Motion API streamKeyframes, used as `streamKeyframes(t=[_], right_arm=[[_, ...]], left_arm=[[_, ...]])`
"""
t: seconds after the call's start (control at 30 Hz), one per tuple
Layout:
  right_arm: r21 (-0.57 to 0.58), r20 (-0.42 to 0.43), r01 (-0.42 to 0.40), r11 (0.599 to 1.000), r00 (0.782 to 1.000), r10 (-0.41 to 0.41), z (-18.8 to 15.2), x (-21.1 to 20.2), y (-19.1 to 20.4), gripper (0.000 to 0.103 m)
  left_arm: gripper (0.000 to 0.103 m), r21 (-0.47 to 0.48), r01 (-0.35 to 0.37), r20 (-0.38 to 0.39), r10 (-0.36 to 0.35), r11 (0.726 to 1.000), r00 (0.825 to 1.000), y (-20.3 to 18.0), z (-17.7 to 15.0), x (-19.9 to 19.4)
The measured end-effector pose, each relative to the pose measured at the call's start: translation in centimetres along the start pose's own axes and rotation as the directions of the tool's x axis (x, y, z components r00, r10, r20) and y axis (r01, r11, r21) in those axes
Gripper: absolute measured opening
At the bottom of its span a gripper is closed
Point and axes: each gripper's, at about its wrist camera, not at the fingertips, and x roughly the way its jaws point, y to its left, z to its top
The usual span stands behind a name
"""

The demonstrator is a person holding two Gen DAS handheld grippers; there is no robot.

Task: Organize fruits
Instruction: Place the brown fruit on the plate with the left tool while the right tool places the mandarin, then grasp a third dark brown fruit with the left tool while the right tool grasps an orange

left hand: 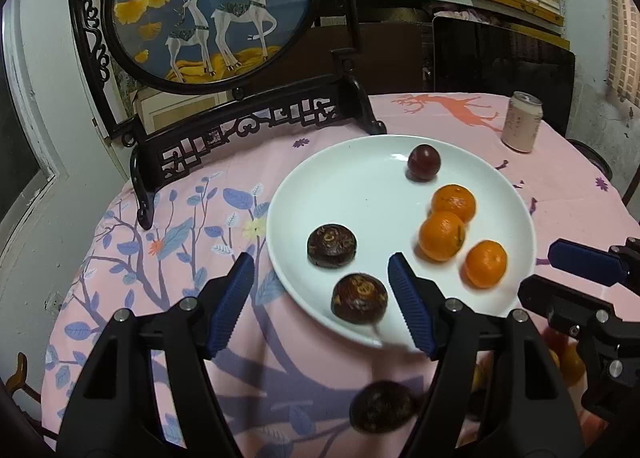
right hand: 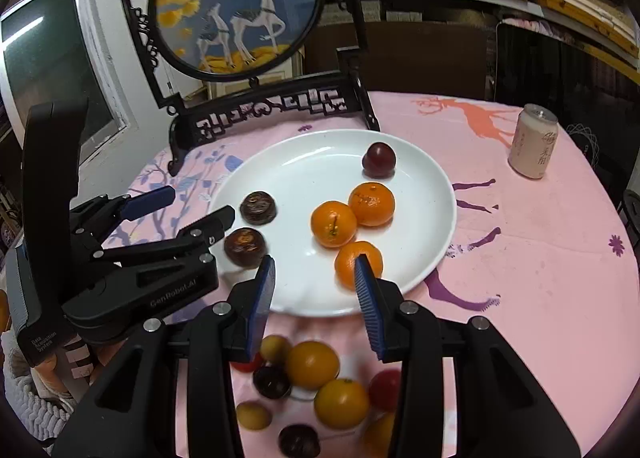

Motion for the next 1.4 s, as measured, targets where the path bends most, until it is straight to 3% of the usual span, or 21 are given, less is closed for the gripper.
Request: streamKeyframes(t=[0.37, 0.53, 0.6, 0.8, 0.97, 1.3, 1.4], right_arm=[[0.037, 0.077, -0.007, 0.999, 0.997, 0.004, -3.6, -4.9, -0.2, 0.044], [0.119, 0.066, 0.003, 0.993, 0.998, -0.011, -6.4, -6.1, -2.1, 0.051], [0.151, 0.059, 0.017, 0.988, 0.998, -0.026, -7.2, -6.3, -3.0, 0.056], [0.235, 0.043, 0.024, 0.972, 0.998, -0.035, -9.0, -7.0, -4.9, 0.058], [0.293, 0.04, 0.025, 0.956, 0.998, -0.038, -9.2, -7.3, -6.1, 0.058], [0.321, 0.061, 0.01, 0.947, 0.998, -0.032, -9.1, -8.2, -6.9, 0.059], [0.337, 0.057, 0.007, 0.942, 0.998, -0.028, -9.2, -8.1, -7.3, 0.059]], left_arm=[[0.082, -0.016, 0.004, 0.055, -0.003, 1.0, 0.998, 0.4, -3.3, -5.2], [0.093, -0.009, 0.003, 0.017, -0.003, 1.0, 1.0, 0.4, -5.4, -5.5], [0.093, -0.027, 0.015, -0.017, -0.015, 1.0, 1.0, 1.0, -6.1, -5.3], [0.093, -0.066, 0.068, -0.099, -0.074, 0.996, 0.992, 1.8, -7.6, -4.4], [0.093, -0.027, 0.075, -0.119, -0.078, 0.997, 0.99, 0.8, -7.9, -3.7], [0.092, 0.171, 0.039, -0.102, -0.021, 0.985, 0.995, -1.2, -8.1, -1.8], [0.091, 0.166, 0.082, -0.129, -0.061, 0.983, 0.99, -0.7, -8.1, -1.0]])
